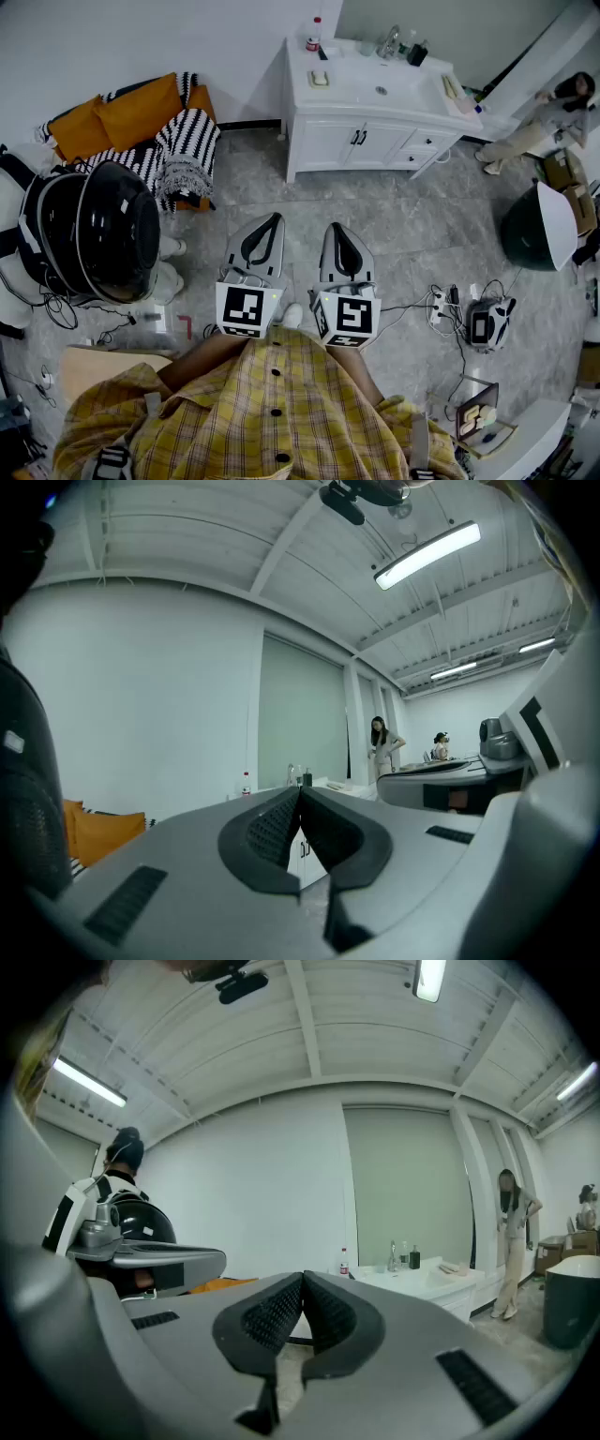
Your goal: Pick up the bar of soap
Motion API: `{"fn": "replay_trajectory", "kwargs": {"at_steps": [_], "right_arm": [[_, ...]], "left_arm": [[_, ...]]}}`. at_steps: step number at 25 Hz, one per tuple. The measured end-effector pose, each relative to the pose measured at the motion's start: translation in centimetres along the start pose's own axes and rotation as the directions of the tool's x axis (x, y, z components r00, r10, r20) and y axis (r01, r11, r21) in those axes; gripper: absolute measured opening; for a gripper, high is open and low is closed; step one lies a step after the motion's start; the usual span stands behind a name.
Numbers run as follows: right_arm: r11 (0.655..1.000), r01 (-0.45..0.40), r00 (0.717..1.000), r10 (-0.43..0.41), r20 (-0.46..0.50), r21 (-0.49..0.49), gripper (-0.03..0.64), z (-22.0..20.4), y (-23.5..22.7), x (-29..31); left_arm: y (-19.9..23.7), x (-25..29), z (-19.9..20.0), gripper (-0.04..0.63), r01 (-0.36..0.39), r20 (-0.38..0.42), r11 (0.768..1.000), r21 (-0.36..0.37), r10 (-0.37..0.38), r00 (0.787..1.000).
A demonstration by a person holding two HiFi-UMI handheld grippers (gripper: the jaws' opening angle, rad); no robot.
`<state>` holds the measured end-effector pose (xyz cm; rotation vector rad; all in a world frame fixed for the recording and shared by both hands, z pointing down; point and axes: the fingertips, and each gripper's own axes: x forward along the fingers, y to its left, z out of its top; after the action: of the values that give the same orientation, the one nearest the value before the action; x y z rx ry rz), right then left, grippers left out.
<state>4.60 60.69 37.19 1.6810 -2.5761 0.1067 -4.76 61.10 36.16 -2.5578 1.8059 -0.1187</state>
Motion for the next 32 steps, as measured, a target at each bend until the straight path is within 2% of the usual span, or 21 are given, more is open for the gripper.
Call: {"fn": "replay_trajectory", "kwargs": {"at_steps": [3, 9, 20, 27, 32], "right_arm": [[1.000, 0.003, 1.000, -0.003, 0.001, 0.005, 0.018, 0.3, -0.6, 0.2], [1.000, 0.003, 1.000, -0.003, -0.002, -0.025, 0.018, -0.2, -0.6, 0.6], [0.999, -0.022, 1.000, 0.022, -0.001, 0.030, 0.018, -0.1, -5.2, 2.0], [0.998, -0.027, 0.999, 0.030, -0.034, 0.062, 0.018, -1.7, -7.1, 5.4], [0.999, -0.011, 0.999, 0.014, -0.053, 0.048, 0.018, -1.9, -9.1, 9.2]], "left_arm": [[-0.2, 0.6, 0.5, 0.011, -0.004, 0.024, 1.000, -0.004, 0.005, 1.000], [-0.4, 0.8, -0.4, 0.012, -0.001, -0.011, 1.000, 0.000, 0.001, 1.000], [-2.6, 5.4, -0.7, 0.012, -0.009, -0.052, 1.000, -0.016, 0.008, 0.999], [-2.3, 8.4, -2.5, 0.011, -0.001, -0.108, 1.000, -0.002, 0.000, 0.994], [-1.4, 13.1, -3.0, 0.011, 0.026, -0.102, 0.999, -0.026, -0.029, 0.994]]}}
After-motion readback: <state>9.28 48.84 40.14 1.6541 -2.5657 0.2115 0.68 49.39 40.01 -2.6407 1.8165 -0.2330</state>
